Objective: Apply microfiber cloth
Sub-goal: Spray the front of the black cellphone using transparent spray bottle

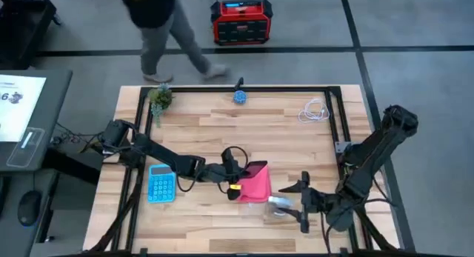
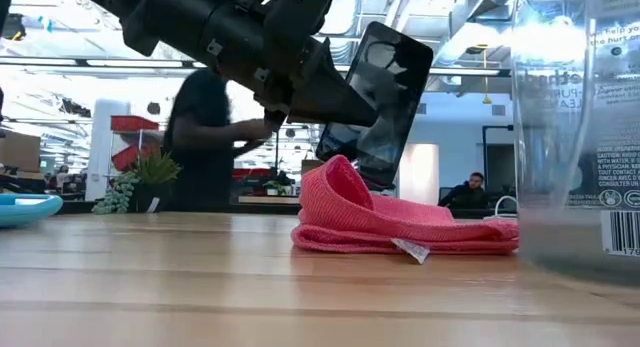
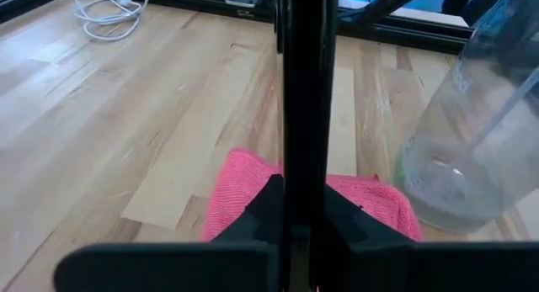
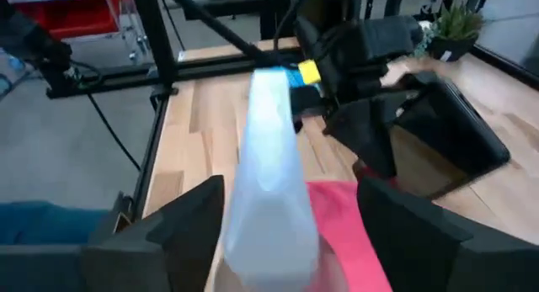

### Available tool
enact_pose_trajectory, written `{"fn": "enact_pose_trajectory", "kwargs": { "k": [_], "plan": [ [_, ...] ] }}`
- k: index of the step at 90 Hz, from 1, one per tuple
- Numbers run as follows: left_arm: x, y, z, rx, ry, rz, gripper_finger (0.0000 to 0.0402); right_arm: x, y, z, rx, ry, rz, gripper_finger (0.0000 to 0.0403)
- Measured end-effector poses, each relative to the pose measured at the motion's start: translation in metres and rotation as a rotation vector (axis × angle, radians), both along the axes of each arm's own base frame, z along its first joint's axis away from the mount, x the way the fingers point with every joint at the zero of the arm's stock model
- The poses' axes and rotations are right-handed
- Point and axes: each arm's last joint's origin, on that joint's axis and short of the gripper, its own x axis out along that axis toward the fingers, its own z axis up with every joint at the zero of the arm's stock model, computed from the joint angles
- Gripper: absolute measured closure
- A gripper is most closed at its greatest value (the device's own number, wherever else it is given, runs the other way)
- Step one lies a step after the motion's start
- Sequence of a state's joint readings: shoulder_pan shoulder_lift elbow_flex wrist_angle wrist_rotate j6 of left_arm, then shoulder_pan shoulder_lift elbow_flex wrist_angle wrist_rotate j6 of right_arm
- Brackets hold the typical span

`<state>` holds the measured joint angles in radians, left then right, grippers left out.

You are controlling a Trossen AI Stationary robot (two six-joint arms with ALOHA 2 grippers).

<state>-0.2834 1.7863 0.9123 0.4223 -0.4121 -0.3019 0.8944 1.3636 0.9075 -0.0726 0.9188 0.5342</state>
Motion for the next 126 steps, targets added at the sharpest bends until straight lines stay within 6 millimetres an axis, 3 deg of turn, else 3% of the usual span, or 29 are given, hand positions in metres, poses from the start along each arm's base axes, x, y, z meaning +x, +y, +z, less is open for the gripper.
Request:
{"fn": "enact_pose_trajectory", "kwargs": {
  "k": [17, 39, 55, 70, 90, 103, 126],
  "plan": [
    [-0.004, -0.014, 0.0, 0.004, -0.005, -0.016, 0.0392, -0.003, 0.004, 0.004, -0.018, -0.018, -0.001, 0.0319],
    [-0.005, -0.032, -0.005, 0.01, -0.05, -0.007, 0.0392, -0.021, 0.017, 0.046, -0.086, -0.092, -0.113, 0.0319],
    [0.008, -0.035, -0.041, 0.018, 0.002, 0.004, 0.0396, -0.031, 0.02, 0.062, -0.013, -0.114, -0.142, 0.0319],
    [0.024, -0.018, -0.051, -0.017, -0.014, 0.077, 0.0397, -0.04, 0.021, 0.056, 0.047, -0.085, -0.138, 0.0319],
    [0.028, 0.009, -0.055, 0.041, -0.037, 0.289, 0.0397, -0.043, 0.017, 0.039, 0.048, -0.056, -0.215, 0.0319],
    [0.024, 0.004, -0.047, 0.094, -0.038, 0.288, 0.0397, -0.031, 0.015, 0.028, 0.016, -0.055, -0.281, 0.0319],
    [0.007, -0.023, -0.009, 0.168, -0.078, 0.292, 0.0398, -0.009, 0.013, 0.009, -0.003, -0.039, -0.362, 0.0319]
  ]
}}
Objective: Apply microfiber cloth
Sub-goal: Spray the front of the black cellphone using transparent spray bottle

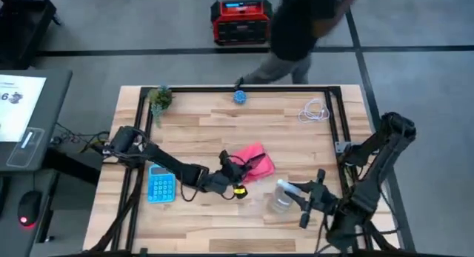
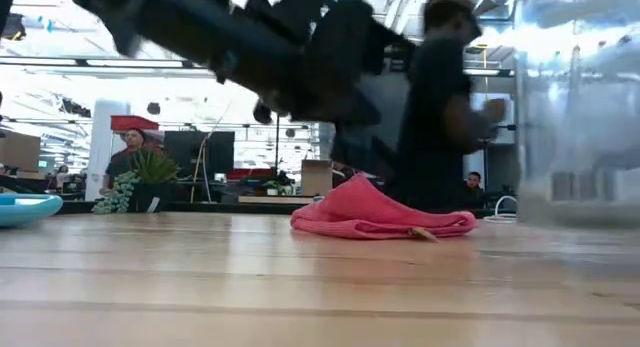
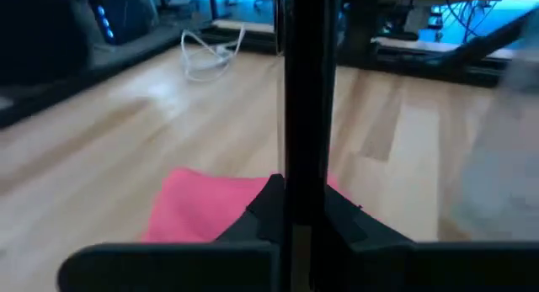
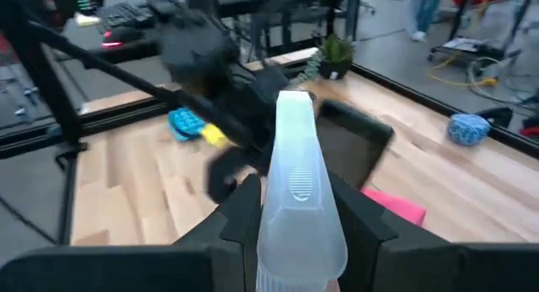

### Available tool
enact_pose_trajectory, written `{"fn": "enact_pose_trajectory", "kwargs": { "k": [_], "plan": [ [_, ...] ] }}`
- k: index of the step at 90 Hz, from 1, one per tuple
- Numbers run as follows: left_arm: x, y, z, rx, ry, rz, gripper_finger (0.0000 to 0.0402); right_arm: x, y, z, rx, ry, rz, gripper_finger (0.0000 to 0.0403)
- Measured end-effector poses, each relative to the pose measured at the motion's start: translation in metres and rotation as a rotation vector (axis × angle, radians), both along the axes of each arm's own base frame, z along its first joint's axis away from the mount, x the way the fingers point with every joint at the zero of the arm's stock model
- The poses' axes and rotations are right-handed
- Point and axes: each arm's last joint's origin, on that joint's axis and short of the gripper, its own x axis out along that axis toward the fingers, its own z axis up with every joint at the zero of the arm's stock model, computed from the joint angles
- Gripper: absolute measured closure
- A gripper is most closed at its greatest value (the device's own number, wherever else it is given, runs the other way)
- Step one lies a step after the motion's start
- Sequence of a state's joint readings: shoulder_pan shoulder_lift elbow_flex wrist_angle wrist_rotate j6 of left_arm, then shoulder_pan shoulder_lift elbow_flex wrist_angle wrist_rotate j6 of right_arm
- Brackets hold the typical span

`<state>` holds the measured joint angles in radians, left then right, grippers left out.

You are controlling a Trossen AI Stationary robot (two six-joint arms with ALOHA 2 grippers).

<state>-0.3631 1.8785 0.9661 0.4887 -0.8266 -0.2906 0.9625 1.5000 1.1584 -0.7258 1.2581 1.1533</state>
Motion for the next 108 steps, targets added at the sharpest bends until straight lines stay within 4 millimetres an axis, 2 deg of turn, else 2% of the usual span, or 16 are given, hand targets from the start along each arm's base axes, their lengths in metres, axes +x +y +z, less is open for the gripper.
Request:
{"fn": "enact_pose_trajectory", "kwargs": {
  "k": [25, 42, 48, 63, 71, 79, 88, 108],
  "plan": [
    [-0.01, -0.001, 0.0, 0.049, 0.068, 0.086, 0.0398, 0.019, -0.001, -0.018, -0.046, 0.017, -0.065, 0.0319],
    [-0.01, -0.001, 0.0, 0.047, 0.065, 0.086, 0.0398, 0.027, -0.008, -0.017, -0.02, 0.046, -0.078, 0.0317],
    [-0.01, -0.001, 0.0, 0.047, 0.064, 0.086, 0.0398, 0.026, -0.009, -0.015, -0.021, 0.067, -0.059, 0.0287],
    [-0.01, -0.001, 0.0, 0.042, 0.06, 0.087, 0.0396, 0.018, -0.016, -0.002, -0.023, 0.157, 0.03, 0.0156],
    [-0.01, -0.002, 0.0, 0.042, 0.061, 0.085, 0.0395, 0.013, -0.021, 0.008, 0.014, 0.188, 0.083, 0.0119],
    [-0.011, -0.003, 0.0, 0.042, 0.06, 0.082, 0.0394, 0.006, -0.024, 0.016, 0.061, 0.237, 0.155, 0.0109],
    [-0.011, -0.004, 0.0, 0.041, 0.059, 0.08, 0.0394, 0.001, -0.022, 0.015, 0.082, 0.294, 0.204, 0.0112],
    [-0.011, -0.004, 0.0, 0.037, 0.061, 0.073, 0.0392, 0.01, -0.009, 0.003, 0.135, 0.331, 0.254, 0.0117]
  ]
}}
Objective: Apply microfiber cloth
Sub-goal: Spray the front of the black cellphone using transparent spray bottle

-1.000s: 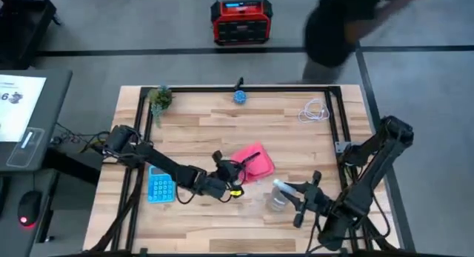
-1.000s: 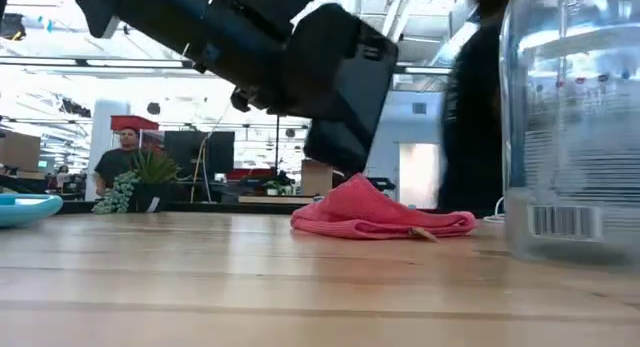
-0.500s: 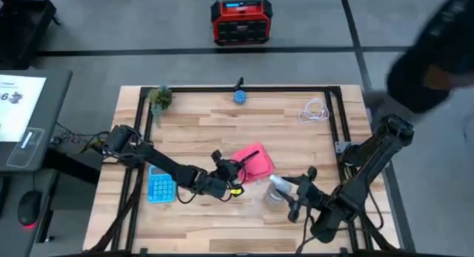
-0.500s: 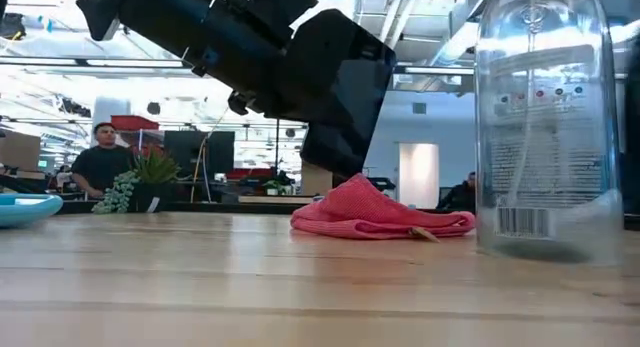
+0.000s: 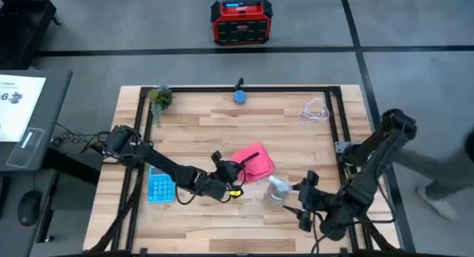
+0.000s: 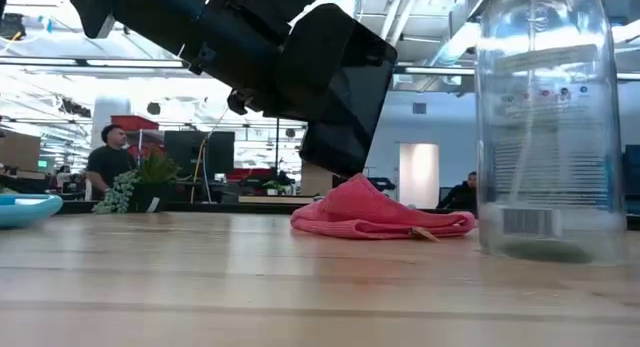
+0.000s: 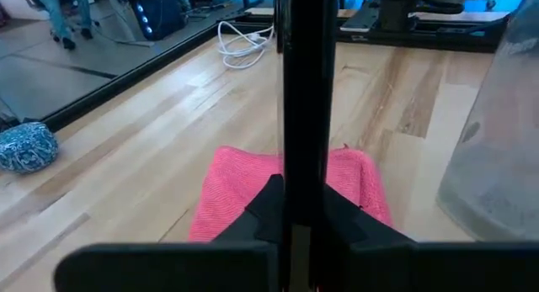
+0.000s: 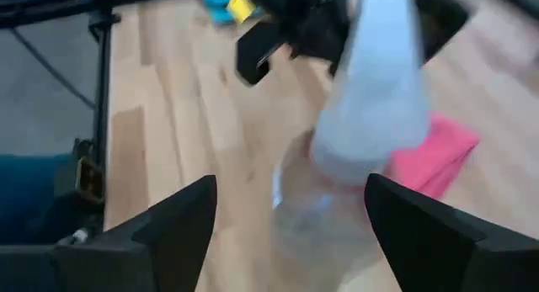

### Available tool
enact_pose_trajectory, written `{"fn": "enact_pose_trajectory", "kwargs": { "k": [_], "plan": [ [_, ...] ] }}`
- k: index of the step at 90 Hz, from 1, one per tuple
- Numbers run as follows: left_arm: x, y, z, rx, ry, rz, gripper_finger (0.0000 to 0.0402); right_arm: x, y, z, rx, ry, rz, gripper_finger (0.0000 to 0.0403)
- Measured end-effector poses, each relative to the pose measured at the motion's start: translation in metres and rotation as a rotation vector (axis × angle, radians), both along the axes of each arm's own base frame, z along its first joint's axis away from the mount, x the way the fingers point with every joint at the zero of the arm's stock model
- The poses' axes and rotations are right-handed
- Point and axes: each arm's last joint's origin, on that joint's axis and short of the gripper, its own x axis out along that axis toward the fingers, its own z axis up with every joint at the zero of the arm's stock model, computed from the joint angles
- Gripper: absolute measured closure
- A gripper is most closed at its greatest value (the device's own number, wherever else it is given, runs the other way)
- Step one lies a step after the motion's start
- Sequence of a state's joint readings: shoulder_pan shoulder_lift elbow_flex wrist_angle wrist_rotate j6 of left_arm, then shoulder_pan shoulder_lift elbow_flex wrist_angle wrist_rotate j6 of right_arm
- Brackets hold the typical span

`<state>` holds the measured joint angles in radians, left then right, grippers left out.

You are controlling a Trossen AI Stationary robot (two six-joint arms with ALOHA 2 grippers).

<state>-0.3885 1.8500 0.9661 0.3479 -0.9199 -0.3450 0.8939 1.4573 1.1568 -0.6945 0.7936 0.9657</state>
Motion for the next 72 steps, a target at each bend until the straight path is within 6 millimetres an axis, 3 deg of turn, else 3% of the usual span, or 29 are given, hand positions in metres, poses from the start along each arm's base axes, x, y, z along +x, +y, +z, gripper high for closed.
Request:
{"fn": "enact_pose_trajectory", "kwargs": {
  "k": [14, 32, 44, 57, 72],
  "plan": [
    [0.0, 0.0, 0.0, -0.001, 0.0, -0.001, 0.0392, 0.0, 0.003, 0.001, 0.023, -0.009, 0.015, 0.0117],
    [0.0, 0.0, 0.0, -0.003, 0.001, -0.006, 0.0392, -0.013, 0.004, 0.017, -0.008, -0.083, 0.072, 0.0117],
    [0.0, 0.0, 0.0, -0.004, 0.0, -0.006, 0.0391, -0.019, -0.007, 0.012, -0.048, -0.011, 0.012, 0.0117],
    [0.0, 0.0, 0.0, -0.007, 0.001, -0.011, 0.0391, -0.011, -0.017, -0.006, -0.079, 0.083, -0.035, 0.0117],
    [0.0, -0.001, 0.0, -0.013, 0.004, -0.022, 0.0391, 0.003, -0.012, -0.003, -0.001, 0.097, 0.08, 0.0117]
  ]
}}
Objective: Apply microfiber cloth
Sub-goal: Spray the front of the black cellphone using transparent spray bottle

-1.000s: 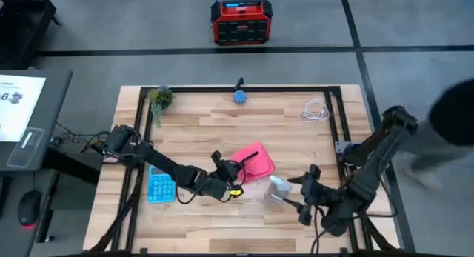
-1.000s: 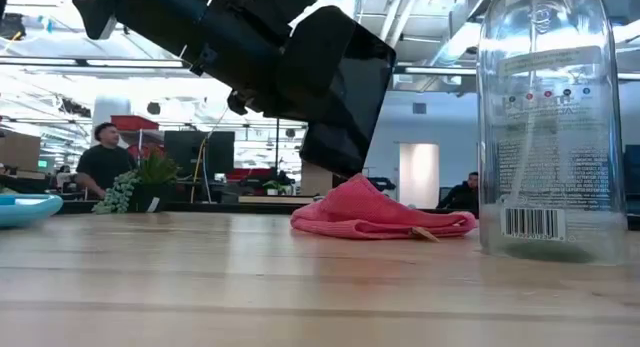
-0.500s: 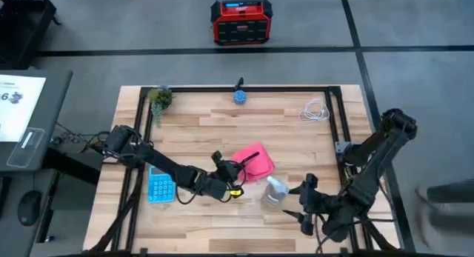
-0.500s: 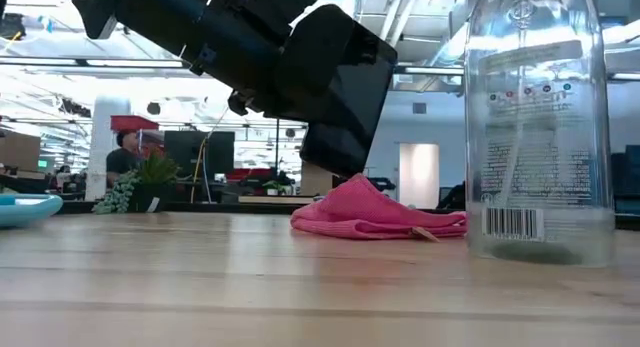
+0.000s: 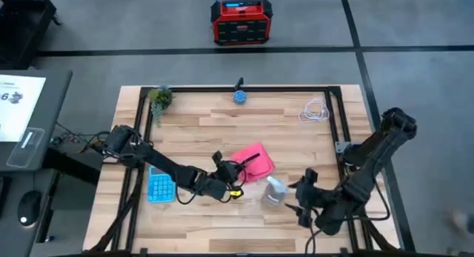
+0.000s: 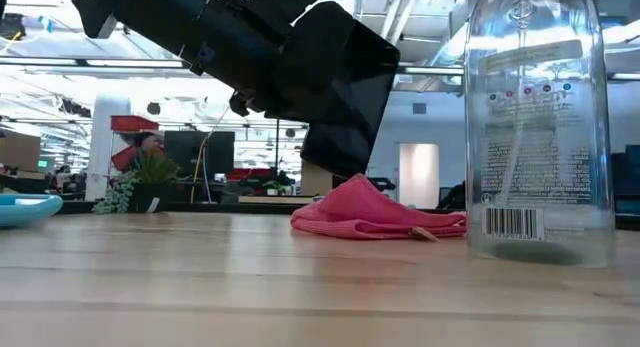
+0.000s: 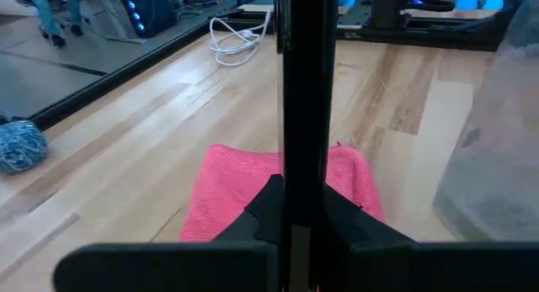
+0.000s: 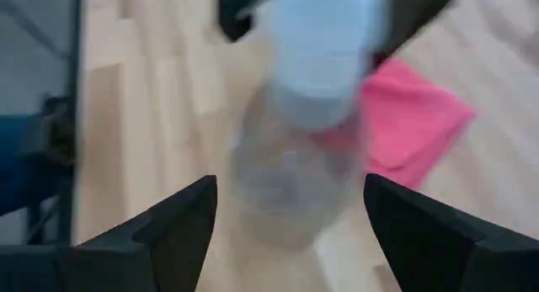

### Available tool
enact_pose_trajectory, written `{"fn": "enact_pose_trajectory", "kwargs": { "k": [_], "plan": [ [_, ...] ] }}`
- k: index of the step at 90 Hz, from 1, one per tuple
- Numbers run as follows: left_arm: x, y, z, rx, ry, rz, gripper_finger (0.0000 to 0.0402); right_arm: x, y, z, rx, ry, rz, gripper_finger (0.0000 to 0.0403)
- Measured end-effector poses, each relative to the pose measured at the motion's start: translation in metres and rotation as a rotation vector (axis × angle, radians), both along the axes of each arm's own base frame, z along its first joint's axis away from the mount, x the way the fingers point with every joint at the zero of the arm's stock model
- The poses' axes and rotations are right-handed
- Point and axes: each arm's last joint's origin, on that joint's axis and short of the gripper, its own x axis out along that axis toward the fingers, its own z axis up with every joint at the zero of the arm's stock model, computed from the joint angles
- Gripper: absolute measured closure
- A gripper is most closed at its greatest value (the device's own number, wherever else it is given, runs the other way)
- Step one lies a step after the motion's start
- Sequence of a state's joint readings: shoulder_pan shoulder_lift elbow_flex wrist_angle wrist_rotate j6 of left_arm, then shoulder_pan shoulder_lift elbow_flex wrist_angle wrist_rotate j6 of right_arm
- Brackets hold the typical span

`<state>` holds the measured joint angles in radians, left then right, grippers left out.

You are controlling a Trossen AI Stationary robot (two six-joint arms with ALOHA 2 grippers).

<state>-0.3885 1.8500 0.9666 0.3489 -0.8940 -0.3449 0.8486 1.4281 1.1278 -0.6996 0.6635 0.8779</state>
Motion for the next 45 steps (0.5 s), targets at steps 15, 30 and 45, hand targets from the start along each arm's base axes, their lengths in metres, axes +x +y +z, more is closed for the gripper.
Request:
{"fn": "enact_pose_trajectory", "kwargs": {
  "k": [15, 30, 45],
  "plan": [
    [0.0, 0.0, 0.0, 0.0, 0.0, 0.0, 0.0391, 0.005, 0.009, 0.006, 0.075, -0.023, 0.117, 0.0117],
    [0.0, 0.0, 0.0, 0.0, 0.0, 0.001, 0.0391, -0.002, 0.013, 0.005, 0.023, -0.046, 0.117, 0.0117],
    [0.0, 0.0, 0.0, 0.0, 0.0, 0.001, 0.0391, -0.011, 0.01, 0.002, -0.136, -0.055, 0.087, 0.0117]
  ]
}}
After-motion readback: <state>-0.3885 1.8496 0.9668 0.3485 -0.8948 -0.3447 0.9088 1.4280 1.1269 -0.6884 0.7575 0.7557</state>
